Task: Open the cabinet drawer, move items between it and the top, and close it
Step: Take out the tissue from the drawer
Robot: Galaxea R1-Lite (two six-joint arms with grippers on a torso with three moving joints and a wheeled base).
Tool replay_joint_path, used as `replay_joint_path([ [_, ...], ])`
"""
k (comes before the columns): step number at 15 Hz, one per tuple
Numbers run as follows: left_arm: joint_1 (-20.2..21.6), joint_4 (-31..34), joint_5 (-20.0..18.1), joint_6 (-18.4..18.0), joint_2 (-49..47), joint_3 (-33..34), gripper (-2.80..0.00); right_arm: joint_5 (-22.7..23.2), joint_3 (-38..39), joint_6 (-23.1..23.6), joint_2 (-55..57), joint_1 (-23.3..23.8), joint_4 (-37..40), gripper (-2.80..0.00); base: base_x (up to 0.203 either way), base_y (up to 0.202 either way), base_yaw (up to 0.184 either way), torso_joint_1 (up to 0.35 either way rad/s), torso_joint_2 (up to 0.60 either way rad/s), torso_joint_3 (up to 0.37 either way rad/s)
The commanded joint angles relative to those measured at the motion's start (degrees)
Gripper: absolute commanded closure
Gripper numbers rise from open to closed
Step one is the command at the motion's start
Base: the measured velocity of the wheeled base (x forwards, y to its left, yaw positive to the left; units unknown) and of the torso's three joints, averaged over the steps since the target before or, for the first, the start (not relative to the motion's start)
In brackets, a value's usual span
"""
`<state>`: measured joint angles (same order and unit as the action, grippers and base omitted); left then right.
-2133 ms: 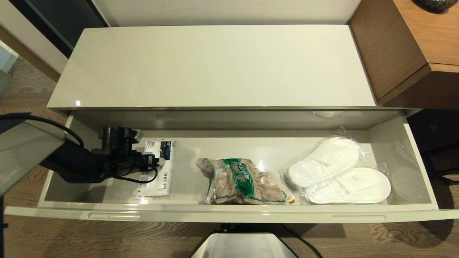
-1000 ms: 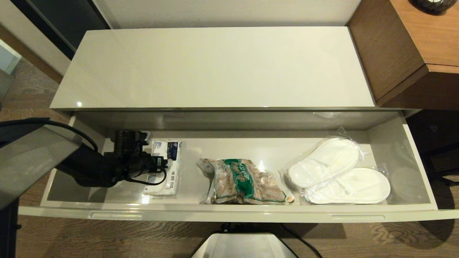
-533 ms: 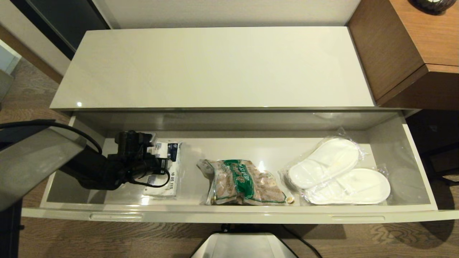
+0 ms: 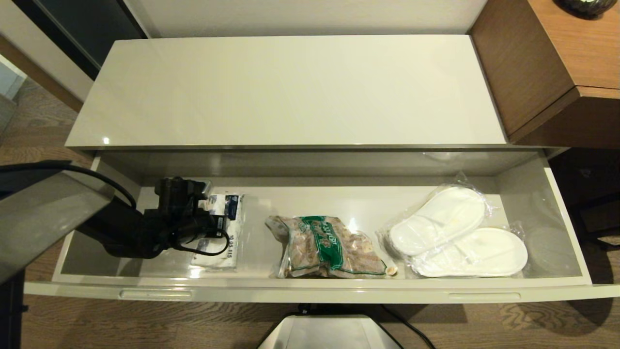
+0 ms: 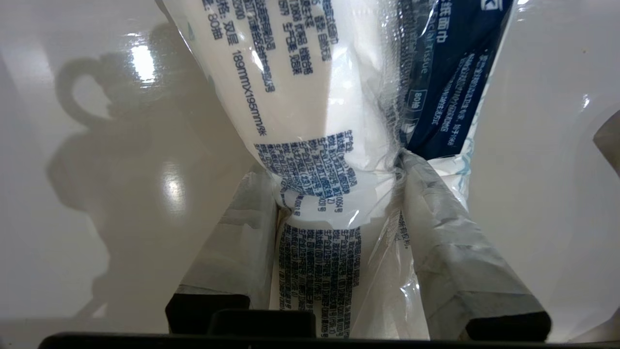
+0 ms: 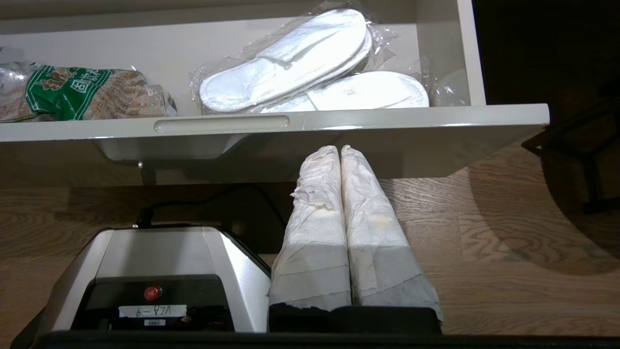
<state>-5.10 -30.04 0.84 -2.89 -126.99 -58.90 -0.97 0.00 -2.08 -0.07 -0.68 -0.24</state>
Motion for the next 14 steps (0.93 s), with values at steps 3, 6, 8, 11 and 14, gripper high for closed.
replay_joint_path([
  [3,0.00,-0.09,-0.05,-0.01,5.83,2.15,0.00,0.00,0.09,-0.02,-0.98,-0.02,-0.02,0.00,0.000,0.000,0.000,0.000,0.00,0.000],
  [6,0.00,1.90,-0.05,-0.05,10.30,2.99,0.00,0.00,0.09,-0.02,-0.98,-0.02,-0.02,0.00,0.000,0.000,0.000,0.000,0.00,0.000],
  [8,0.00,4.04,-0.05,-0.05,16.31,3.81,0.00,0.00,0.09,-0.02,-0.98,-0.02,-0.02,0.00,0.000,0.000,0.000,0.000,0.00,0.000],
  [11,-0.02,9.40,-0.13,-0.05,24.01,3.16,0.00,-0.07,0.09,-0.02,-0.98,-0.02,-0.02,0.00,0.000,0.000,0.000,0.000,0.00,0.000],
  [14,-1.01,17.54,-0.21,0.05,32.59,1.18,0.00,0.00,0.09,-0.02,-0.98,-0.02,-0.02,0.00,0.000,0.000,0.000,0.000,0.00,0.000],
])
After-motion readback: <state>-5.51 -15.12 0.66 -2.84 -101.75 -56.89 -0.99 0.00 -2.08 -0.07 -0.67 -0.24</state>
